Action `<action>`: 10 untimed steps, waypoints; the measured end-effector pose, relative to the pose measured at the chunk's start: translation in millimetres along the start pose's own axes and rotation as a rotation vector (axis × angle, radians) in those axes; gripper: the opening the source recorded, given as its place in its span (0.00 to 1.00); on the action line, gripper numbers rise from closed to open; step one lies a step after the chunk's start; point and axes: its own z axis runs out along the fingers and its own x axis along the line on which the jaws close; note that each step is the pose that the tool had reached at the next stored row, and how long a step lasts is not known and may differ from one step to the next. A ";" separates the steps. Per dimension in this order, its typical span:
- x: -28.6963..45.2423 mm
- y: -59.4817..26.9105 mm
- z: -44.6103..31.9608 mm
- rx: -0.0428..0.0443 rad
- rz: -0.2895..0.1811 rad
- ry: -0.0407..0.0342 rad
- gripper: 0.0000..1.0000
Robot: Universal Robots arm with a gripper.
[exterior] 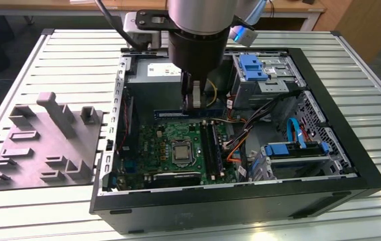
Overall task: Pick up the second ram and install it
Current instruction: 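Pick up the second ram and move it above second insertion slot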
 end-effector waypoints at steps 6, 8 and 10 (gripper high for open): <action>0.2 -1.9 10.5 -0.0022 -0.002 0.0003 0.11; 0.3 -3.7 13.3 -0.0023 -0.006 0.0005 0.11; 0.3 -5.2 15.4 -0.0024 -0.008 0.0007 0.11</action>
